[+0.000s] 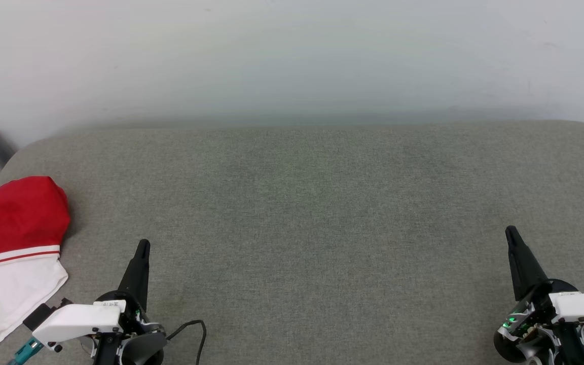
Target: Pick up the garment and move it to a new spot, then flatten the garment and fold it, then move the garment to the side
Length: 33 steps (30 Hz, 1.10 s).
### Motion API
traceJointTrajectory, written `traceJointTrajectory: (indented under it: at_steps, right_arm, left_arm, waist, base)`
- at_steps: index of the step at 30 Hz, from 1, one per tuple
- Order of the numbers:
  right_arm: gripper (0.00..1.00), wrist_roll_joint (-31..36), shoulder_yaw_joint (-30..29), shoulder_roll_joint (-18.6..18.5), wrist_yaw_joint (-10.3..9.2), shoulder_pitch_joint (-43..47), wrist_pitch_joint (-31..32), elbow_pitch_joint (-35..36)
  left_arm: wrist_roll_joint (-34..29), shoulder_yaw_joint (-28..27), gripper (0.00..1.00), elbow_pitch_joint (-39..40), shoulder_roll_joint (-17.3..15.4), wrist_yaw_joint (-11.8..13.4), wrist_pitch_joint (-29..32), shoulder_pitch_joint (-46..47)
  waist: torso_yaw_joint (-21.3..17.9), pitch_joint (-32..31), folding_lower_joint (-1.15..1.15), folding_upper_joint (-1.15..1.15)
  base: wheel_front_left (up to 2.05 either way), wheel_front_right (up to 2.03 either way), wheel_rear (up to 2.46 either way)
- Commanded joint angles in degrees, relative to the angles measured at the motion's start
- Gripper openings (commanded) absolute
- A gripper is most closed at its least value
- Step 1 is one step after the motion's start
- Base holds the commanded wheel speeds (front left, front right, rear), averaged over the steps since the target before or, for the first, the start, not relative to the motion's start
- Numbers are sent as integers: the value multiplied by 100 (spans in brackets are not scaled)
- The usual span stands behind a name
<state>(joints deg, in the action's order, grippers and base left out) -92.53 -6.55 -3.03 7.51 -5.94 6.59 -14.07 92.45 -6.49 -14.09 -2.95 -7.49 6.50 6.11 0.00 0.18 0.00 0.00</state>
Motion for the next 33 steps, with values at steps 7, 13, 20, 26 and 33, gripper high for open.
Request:
traceJointTrajectory:
  at_steps: [7, 13, 20, 26, 33]
  right_arm:
    - [0, 32, -2, 24, -3, -74, 12, -7]
    - [0, 31, -1, 24, -3, -74, 11, -7]
    - [0, 30, 0, 24, -4, -73, 10, -7]
    - [100, 18, 18, 4, -1, 127, -43, -135]
    - [100, 304, -33, 5, -1, 213, -249, -84]
  left_arm:
    - [-10, -17, 0, -2, 11, -13, 25, 41]
    - [-9, -17, 0, -2, 11, -13, 25, 41]
    - [-9, -16, 0, -2, 11, -13, 25, 41]
    - [-10, 54, 100, -100, 14, 1, -53, -118]
    - [-338, 29, 100, 26, 13, 38, -258, -173]
  waist:
    - [0, 0, 0, 0]
    - [0, 0, 0, 0]
    - [0, 0, 0, 0]
    - [-1, 1, 0, 0]
    - [-4, 6, 0, 0]
  base:
    - [0, 0, 0]
    - [0, 0, 0]
    - [0, 0, 0]
    - [0, 0, 0]
    - [0, 0, 0]
